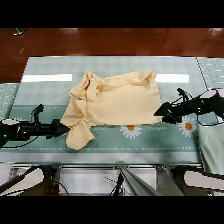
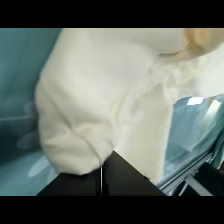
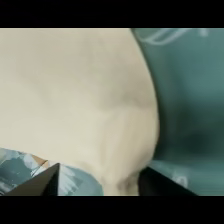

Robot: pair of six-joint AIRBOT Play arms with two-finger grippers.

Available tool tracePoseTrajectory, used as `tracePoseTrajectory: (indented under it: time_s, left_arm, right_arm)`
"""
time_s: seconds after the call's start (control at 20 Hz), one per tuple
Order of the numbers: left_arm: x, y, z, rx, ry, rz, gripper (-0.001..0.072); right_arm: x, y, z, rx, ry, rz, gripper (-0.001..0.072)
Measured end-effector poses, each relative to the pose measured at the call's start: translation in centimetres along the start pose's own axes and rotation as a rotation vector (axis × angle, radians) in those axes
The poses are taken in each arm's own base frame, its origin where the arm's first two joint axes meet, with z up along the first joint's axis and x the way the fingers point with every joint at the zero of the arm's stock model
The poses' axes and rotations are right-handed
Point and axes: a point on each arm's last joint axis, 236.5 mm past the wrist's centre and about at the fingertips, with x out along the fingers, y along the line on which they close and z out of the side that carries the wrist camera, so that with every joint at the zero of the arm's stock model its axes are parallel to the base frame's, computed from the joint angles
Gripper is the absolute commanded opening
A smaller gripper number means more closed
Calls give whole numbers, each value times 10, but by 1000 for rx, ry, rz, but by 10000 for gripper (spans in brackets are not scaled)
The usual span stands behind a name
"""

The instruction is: Fold the shirts.

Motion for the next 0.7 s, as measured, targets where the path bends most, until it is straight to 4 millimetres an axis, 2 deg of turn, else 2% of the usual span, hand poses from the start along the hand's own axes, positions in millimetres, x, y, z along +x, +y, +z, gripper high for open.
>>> tracePoseTrajectory:
  time_s: [0.05,0.1,0.2,0.3,0.4,0.5,0.55,0.65,0.7]
  left_arm:
    - [0,-6,4,0,-16,-25,21]
    - [-1,-12,9,4,-34,-46,21]
    - [-7,-25,20,24,-61,-83,20]
    - [-21,-52,38,79,-95,-141,19]
    - [-49,-96,68,155,-188,-227,19]
    - [-100,-165,104,274,-346,-346,19]
    - [-130,-201,117,340,-423,-404,19]
    - [-202,-280,126,492,-587,-508,19]
    - [-239,-317,121,581,-661,-537,18]
  right_arm:
    - [6,3,4,-18,-15,-12,31]
    - [9,7,7,-38,-24,-17,27]
    - [5,28,15,-85,-40,11,26]
    - [-19,60,30,-168,-82,39,26]
    - [-67,106,57,-279,-202,65,26]
    - [-138,167,80,-404,-372,98,26]
    - [-182,202,84,-477,-473,118,26]
    - [-263,259,68,-611,-643,136,26]
    - [-298,280,52,-675,-719,132,26]
